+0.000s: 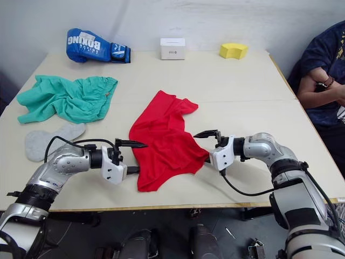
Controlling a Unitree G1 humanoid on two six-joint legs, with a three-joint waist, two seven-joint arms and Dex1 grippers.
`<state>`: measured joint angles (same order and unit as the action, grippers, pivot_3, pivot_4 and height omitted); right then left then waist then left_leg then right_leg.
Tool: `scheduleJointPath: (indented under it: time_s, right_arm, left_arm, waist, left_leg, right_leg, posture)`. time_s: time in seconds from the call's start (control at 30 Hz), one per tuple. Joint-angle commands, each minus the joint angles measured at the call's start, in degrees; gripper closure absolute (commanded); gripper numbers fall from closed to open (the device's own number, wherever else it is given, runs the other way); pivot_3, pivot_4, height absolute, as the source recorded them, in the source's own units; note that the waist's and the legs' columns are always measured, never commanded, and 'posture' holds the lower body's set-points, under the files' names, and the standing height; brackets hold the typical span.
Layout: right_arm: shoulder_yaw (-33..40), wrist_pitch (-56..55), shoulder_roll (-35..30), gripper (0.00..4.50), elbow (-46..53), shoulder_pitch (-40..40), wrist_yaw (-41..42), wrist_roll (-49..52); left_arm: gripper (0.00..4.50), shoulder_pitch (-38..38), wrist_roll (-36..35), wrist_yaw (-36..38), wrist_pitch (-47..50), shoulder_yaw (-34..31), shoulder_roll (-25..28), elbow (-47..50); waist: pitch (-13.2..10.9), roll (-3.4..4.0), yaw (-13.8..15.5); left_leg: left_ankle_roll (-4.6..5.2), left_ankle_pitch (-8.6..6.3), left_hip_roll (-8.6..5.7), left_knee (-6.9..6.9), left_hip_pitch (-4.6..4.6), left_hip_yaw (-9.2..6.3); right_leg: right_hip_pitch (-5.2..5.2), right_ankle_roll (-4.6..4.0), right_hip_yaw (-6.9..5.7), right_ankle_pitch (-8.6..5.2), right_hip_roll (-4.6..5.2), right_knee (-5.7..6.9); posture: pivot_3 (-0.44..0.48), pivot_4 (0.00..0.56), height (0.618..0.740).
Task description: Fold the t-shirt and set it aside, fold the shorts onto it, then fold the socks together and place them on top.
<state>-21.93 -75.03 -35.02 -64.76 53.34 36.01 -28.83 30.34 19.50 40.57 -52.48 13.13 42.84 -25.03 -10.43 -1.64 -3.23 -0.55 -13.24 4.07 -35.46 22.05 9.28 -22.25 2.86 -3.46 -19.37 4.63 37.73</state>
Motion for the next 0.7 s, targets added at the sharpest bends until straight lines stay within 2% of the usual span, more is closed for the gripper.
scheduleJointPath:
  time_s: [0.03, 0.13, 0.17, 0.23, 0.3, 0.33, 0.6, 0.7]
  right_arm:
    - [-4.4, 2.3, 0.9, 0.0, -2.6, 0.5, -5.7, -7.3]
    - [-6.2, 3.5, 1.7, 0.0, -4.1, 1.8, -8.0, -8.8]
    - [-6.5, 4.1, 2.3, 0.28, -4.7, 2.2, -7.8, -8.6]
    - [-7.0, 4.6, 2.8, 0.57, -5.5, 2.6, -7.7, -8.3]
    - [-7.2, 4.8, 3.2, 1.35, -6.2, 2.6, -5.9, -7.3]
    - [-7.2, 4.9, 3.4, 1.59, -6.5, 2.6, -4.9, -6.6]
    - [-4.4, 5.2, 3.4, 4.49, -6.5, 0.8, 10.2, 3.6]
    - [-3.5, 6.2, 3.1, 4.5, -4.2, -0.9, 18.0, 9.7]
  left_arm:
    - [0.01, 1.1, 6.2, -3.3, -0.2, 2.3, 0.0, -4.3]
    - [0.01, 2.2, 9.4, -7.1, -0.2, 3.1, 0.0, -5.9]
    - [0.0, 2.7, 10.2, -8.2, -0.1, 3.4, -0.2, -6.5]
    - [0.0, 3.2, 10.9, -9.5, 0.1, 4.0, -0.5, -7.2]
    - [0.42, 3.6, 10.4, -9.4, 0.0, 4.9, -1.1, -8.0]
    - [0.58, 3.8, 10.4, -9.5, -0.1, 5.4, -1.2, -8.2]
    - [3.28, 3.4, 6.3, -6.4, -0.5, 7.5, -2.3, -8.3]
    - [4.3, 2.8, 3.3, -4.0, 0.2, 7.8, -2.9, -8.2]
  waist:
    - [0.2, -0.01, -0.1]
    - [0.3, -0.02, -0.1]
    - [0.4, -0.04, -0.1]
    - [0.5, -0.06, -0.2]
    - [0.7, 0.04, -0.2]
    - [0.7, 0.12, -0.2]
    - [0.8, 0.16, 0.1]
    - [0.8, 0.18, 0.3]
  left_leg:
    - [0.05, 0.03, 0.01, 0.0, -0.02, 0.0]
    - [0.14, -0.02, 0.03, 0.05, -0.16, 0.01]
    - [0.15, -0.03, 0.03, 0.15, -0.43, 0.03]
    - [0.08, -0.14, 0.04, 0.31, -0.95, 0.05]
    - [0.06, -0.14, 0.08, 0.37, -0.97, 0.04]
    - [0.06, -0.14, 0.09, 0.38, -0.97, 0.05]
    - [0.16, -0.08, 0.08, 0.38, -0.89, 0.09]
    - [0.22, -0.08, 0.08, 0.38, -0.83, 0.09]
  right_leg:
    - [0.01, -0.01, 0.0, 0.0, -0.01, 0.03]
    - [0.1, -0.05, 0.0, 0.02, -0.02, 0.08]
    - [0.32, -0.07, 0.01, 0.01, -0.02, 0.06]
    - [0.73, -0.16, 0.03, -0.04, -0.02, -0.03]
    - [0.76, -0.18, 0.03, -0.05, -0.05, -0.01]
    - [0.76, -0.18, 0.03, -0.05, -0.06, 0.0]
    - [0.73, -0.17, 0.02, -0.05, -0.08, 0.0]
    - [0.7, -0.16, 0.02, -0.06, -0.07, -0.02]
  posture:
    - [0.0, 0.15, 0.74]
    - [0.0, 0.15, 0.74]
    - [0.0, 0.15, 0.74]
    - [0.0, 0.15, 0.74]
    - [0.0, 0.15, 0.74]
    - [0.0, 0.15, 0.74]
    - [0.0, 0.15, 0.74]
    - [0.0, 0.15, 0.74]
